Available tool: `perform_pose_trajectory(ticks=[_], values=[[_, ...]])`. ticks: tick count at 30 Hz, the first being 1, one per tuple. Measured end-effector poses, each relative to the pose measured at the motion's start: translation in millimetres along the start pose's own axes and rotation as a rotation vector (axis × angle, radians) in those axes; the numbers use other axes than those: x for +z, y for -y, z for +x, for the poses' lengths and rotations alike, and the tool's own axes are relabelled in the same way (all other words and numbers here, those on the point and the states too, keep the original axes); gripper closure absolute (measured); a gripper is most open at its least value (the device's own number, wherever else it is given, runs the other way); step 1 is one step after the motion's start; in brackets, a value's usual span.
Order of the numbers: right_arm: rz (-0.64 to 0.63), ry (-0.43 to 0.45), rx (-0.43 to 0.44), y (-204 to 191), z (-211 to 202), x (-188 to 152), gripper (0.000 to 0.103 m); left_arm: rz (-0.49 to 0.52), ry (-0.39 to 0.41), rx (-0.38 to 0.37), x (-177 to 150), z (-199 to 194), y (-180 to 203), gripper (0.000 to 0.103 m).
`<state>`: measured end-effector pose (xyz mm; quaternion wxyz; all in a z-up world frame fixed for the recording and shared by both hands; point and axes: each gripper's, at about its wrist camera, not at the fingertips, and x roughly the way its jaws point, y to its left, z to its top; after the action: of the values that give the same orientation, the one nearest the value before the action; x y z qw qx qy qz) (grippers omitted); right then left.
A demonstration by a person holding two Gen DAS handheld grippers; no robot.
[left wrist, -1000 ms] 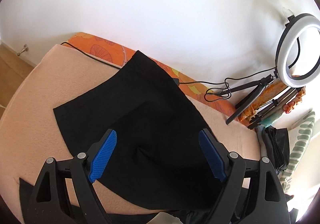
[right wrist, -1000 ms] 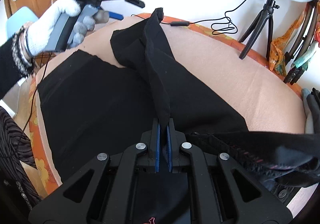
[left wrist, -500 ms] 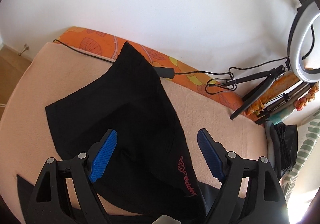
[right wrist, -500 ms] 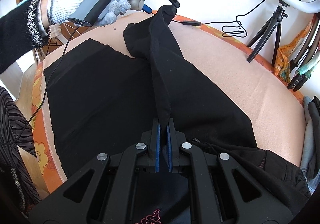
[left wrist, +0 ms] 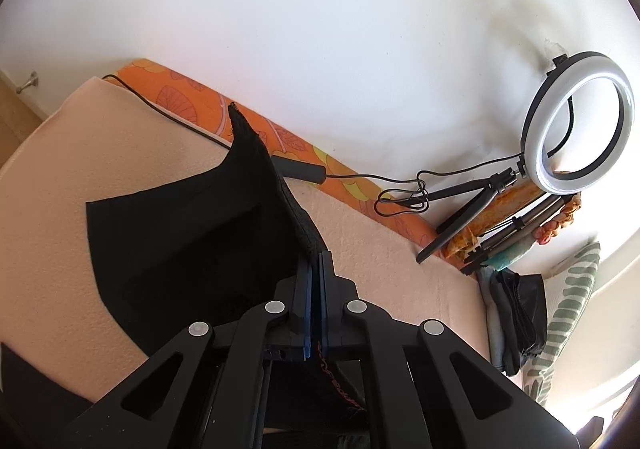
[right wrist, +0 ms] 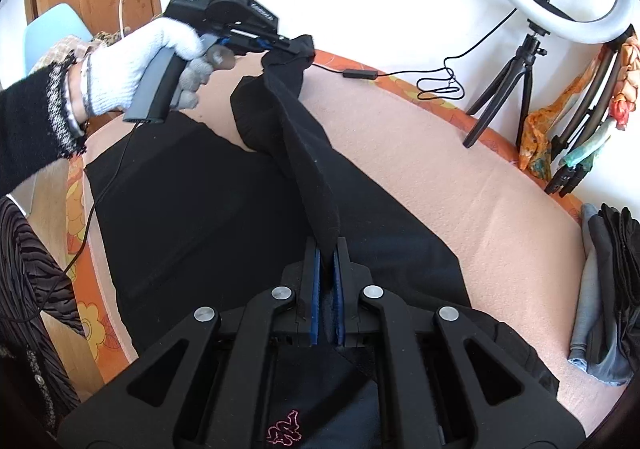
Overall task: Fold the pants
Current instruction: 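Close the left tool on the trousers while the right tool holds its grip, then lift the held trousers with both tools and fold them over onto themselves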
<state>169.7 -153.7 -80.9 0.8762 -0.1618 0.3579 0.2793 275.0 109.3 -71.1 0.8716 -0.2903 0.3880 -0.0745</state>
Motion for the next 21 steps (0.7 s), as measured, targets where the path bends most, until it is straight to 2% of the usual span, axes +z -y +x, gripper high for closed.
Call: perform_pose_trajectory(ticks=[5,9,12,16,21], values=[[0.033,0.035,-0.049,-6,-23,-2,0.096,-0.012,0.049,-0.026,-10,-46,-2,0.102],[0.019,0.049,-0.074,-24,-43,-13,0.096,-0.006,0.088,-0.039,-29,-84,-2,0.102],[-0.009,0.034,-0.08,-41,-53,-29,0.096,-0.004,0.112,-0.033,-55,-112,-3,0.102],[-0.044,0.002,-0.08,-59,-62,-57,0.096,0.048,0.152,-0.009,-97,-141,-3,0.102],[-0.067,-0.04,-0.086,-71,-59,-81,0.096,0.009,0.138,0.014,-147,-152,-31,0.102]])
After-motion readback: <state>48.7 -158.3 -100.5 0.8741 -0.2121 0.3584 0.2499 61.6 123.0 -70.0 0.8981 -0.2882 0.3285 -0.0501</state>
